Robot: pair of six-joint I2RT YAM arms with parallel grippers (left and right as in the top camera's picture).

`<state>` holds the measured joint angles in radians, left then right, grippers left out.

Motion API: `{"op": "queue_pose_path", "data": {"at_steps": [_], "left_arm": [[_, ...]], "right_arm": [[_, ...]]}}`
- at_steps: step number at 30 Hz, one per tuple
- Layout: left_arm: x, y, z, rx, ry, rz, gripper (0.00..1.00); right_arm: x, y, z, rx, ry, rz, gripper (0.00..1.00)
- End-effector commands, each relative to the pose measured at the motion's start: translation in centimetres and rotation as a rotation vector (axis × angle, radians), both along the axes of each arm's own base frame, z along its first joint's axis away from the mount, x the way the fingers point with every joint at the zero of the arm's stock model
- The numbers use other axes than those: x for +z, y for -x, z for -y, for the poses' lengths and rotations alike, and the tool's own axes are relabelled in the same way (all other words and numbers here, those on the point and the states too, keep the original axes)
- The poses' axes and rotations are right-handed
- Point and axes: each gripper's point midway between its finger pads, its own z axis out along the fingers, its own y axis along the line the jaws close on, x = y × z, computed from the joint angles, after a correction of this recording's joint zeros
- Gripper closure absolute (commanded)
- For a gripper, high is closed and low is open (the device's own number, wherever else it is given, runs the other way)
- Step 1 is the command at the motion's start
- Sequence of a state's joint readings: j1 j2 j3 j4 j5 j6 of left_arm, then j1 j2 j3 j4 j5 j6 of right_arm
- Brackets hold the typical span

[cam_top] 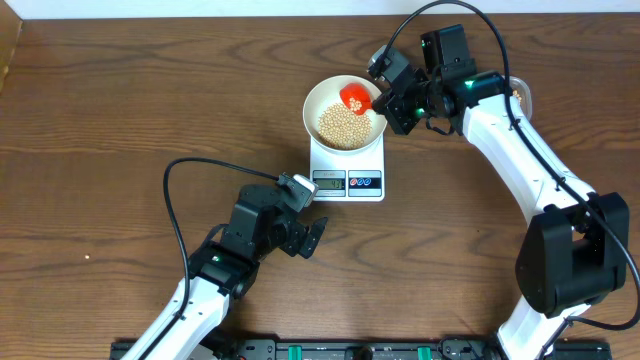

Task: Scoop item into bowl and weigh 50g on scale
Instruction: 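Tilt the red scoop to pour chickpeas into the bowl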

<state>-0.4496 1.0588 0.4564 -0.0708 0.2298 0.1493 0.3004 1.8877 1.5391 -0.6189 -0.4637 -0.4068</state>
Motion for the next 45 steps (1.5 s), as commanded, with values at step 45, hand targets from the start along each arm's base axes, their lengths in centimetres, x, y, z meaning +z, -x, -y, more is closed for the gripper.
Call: {"op": "queue_pose_path", "data": {"at_steps": [45], "left_arm": [[-0.11,-0.17,-0.21,0.02,-0.002,-0.005,0.03]], "right_arm": [[1.7,0.45,-1.62,0.122,0.084,0.142,0.99]]}}
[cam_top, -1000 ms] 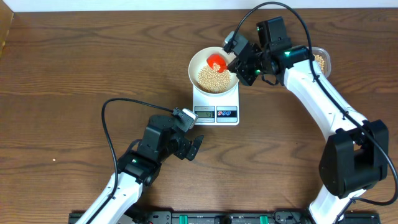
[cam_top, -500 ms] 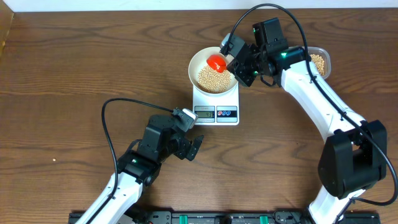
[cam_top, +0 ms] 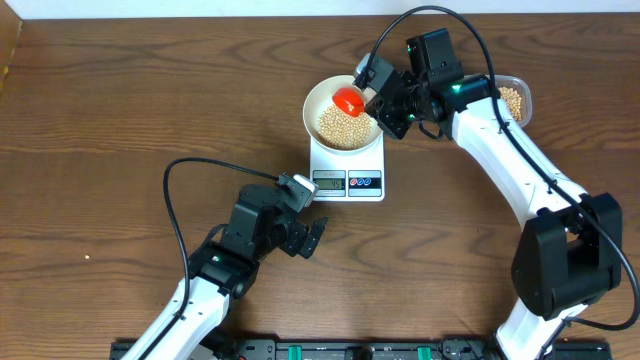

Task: Scoop item into bowl and weigh 50g on scale
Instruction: 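Tilt the red scoop to pour chickpeas into the bowl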

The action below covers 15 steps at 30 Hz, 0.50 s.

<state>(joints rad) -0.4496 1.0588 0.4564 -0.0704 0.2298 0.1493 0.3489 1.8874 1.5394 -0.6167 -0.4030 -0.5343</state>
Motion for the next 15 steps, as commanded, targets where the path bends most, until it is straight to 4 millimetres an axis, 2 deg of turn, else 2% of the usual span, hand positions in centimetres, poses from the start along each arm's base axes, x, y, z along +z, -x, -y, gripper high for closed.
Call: {"op": "queue_pose_path", "data": {"at_steps": [1,15], "left_arm": [[-0.12,-0.17,-0.21,0.019,-0.003,-0.005,0.03],[-0.12,-0.17,-0.21,0.02,-0.003,-0.005,0.03]], "right_arm": [[2.01,-0.05,-0.33,0.017,-0.01,0.052,0.99],[2.35,-0.58,-0.4,0.072,0.019,0.125,0.99]]}}
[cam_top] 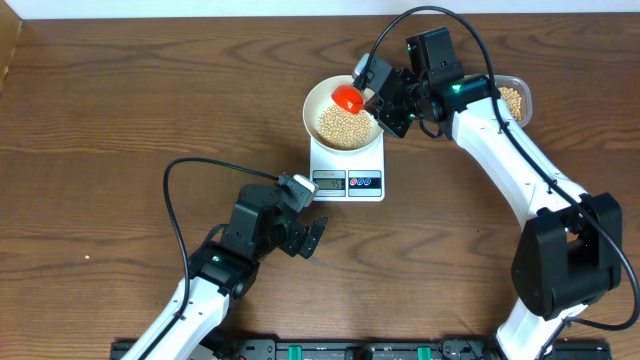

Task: Scoop item into bowl and weigh 50g on scale
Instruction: 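Tilt the red scoop to pour chickpeas into the bowl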

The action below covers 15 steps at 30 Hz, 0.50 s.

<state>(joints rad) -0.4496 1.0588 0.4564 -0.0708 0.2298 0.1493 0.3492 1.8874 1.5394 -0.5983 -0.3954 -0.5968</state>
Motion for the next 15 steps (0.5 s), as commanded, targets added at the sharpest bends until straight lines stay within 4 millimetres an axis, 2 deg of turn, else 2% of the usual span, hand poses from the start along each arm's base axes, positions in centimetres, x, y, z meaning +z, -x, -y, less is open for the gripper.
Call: {"op": "queue_pose_path", "data": {"at_steps": [1,10,15], "left_arm": [[-0.1,-0.2,-0.2,0.02,-0.002,-0.005,0.03],[-0.1,-0.2,-0.2,0.02,-0.002,-0.005,0.03],[-0.1,-0.2,-0.2,0.02,-0.002,-0.005,0.03]], "right_arm": [[2.2,-0.2,-0.4,0.03,-0.006,0.073,0.99],[2.9,-0.6,-0.5,0.035,-0.013,0.106,0.99],[4.4,-0.3,-0.6,0.037,-0.023,0.135,0.99]]}}
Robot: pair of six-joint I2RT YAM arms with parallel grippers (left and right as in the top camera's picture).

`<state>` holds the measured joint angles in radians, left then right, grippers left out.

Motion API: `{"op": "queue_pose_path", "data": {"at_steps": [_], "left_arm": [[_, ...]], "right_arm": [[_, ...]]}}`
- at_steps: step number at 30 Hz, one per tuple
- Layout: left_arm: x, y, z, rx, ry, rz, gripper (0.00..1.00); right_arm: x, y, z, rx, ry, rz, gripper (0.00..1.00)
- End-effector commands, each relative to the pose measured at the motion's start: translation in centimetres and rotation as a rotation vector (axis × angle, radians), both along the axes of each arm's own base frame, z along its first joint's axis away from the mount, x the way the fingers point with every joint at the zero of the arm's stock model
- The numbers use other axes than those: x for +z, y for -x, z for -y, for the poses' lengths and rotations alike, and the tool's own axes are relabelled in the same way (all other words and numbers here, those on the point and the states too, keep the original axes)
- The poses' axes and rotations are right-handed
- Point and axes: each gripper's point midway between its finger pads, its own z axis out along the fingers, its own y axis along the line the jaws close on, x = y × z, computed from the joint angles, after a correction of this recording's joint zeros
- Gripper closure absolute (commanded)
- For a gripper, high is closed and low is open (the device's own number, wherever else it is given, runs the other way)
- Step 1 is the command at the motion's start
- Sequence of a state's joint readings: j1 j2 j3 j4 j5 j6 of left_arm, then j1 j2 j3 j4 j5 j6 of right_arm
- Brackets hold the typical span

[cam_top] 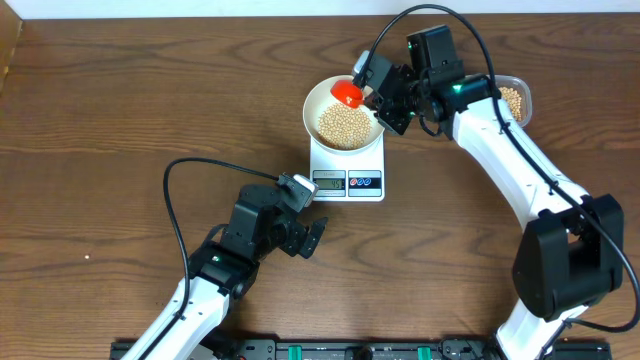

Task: Scoop item into bowl and weigh 50g on scale
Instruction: 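Tilt the red scoop to pour chickpeas into the bowl, then move the red scoop right back over the chickpea tub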

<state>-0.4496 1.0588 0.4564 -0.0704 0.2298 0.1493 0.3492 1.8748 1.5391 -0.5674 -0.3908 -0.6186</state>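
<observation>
A white bowl [322, 100] holding a heap of tan beans [346, 124] stands on a white scale [347, 170] with a small display at its front. My right gripper [372, 88] is shut on a red scoop [348, 93], held over the bowl's back right part. Down at the front left, my left gripper [312, 239] rests open near the table, below the scale, with nothing in it.
A clear container of tan beans [513, 99] sits at the back right, partly behind the right arm. A black cable [175, 215] loops on the wooden table left of the left arm.
The red scoop and my right gripper have shifted slightly up and back over the bowl. The left arm has not moved.
The right gripper held the red scoop over the bowl's right rim. Then the scoop was further left, inside the bowl above the beans, and it has stayed there with small shifts. The left arm has stayed still throughout.
</observation>
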Motion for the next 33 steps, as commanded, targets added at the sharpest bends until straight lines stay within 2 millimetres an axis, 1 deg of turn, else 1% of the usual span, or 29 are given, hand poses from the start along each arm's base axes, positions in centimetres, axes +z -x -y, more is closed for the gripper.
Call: {"op": "queue_pose_path", "data": {"at_steps": [1,5,8,11,17,19,23,27,33], "left_arm": [[-0.1,-0.2,-0.2,0.02,-0.003,-0.005,0.03],[-0.1,-0.2,-0.2,0.02,-0.003,-0.005,0.03],[-0.1,-0.2,-0.2,0.02,-0.003,-0.005,0.03],[-0.1,-0.2,-0.2,0.019,-0.003,-0.005,0.03],[-0.1,-0.2,-0.2,0.02,-0.003,-0.005,0.03],[-0.1,-0.2,-0.2,0.019,-0.003,-0.005,0.03],[-0.1,-0.2,-0.2,0.019,-0.003,-0.005,0.03],[-0.1,-0.2,-0.2,0.02,-0.003,-0.005,0.03],[-0.1,-0.2,-0.2,0.02,-0.003,-0.005,0.03]], "right_arm": [[3.8,0.3,-0.4,0.025,-0.024,0.089,0.99],[5.4,0.7,-0.4,0.027,-0.035,0.119,0.99],[6.2,1.0,-0.4,0.028,-0.039,0.132,0.99],[6.2,1.2,-0.2,0.027,-0.024,0.131,0.99],[5.5,1.4,0.3,0.018,0.044,0.133,0.99],[5.7,1.4,0.2,-0.001,0.026,0.123,0.99],[6.7,0.8,0.6,-0.109,-0.059,0.081,0.99],[8.2,-0.1,2.2,-0.213,-0.126,0.069,0.99],[10.5,-1.1,5.9,-0.356,-0.198,0.068,0.99]]}}
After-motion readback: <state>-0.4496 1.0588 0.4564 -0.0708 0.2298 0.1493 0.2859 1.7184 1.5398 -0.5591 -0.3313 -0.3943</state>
